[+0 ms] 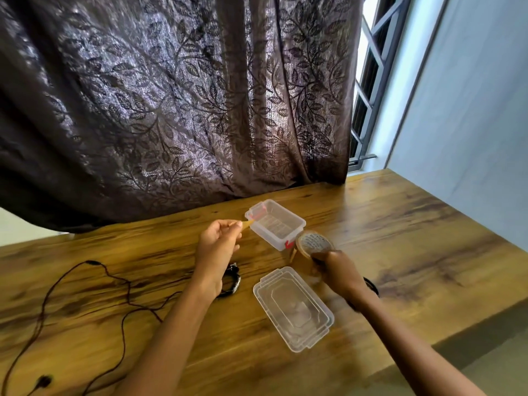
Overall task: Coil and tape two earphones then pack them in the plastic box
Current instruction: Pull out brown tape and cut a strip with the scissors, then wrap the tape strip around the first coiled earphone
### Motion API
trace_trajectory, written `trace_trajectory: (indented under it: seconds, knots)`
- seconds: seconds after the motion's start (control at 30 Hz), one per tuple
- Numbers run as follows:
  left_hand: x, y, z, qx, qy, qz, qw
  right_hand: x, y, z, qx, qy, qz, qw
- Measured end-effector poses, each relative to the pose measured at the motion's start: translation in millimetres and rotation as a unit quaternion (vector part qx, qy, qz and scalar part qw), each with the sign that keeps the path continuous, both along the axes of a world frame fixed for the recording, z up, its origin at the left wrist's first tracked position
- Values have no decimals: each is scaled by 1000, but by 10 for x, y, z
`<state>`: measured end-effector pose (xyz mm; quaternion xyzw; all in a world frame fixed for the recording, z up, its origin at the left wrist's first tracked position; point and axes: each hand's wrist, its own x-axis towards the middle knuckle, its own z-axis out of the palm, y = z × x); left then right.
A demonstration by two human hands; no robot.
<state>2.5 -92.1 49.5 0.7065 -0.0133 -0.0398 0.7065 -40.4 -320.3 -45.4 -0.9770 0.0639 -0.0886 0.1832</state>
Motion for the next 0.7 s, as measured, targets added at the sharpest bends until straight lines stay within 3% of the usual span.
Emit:
trace_trajectory:
  seconds: [0.17,0.43,0.6,0.67,0.7]
  knots:
    - [18,52,-36,3,-21,5,1000,72,-22,-131,-72,50,-6,996]
    - [20,120,-93,-10,9,9,1000,110,16,-184,-83,52,-20,995]
    - [24,134,-102,-15,26,-1,1000,57,307,166,98,-60,-9,993]
    - [16,131,-102,-17,33,-13,999,10,564,439,264,-86,0,961]
    - [11,125,-105,-17,35,-22,999,-8,692,562,364,-83,19,927]
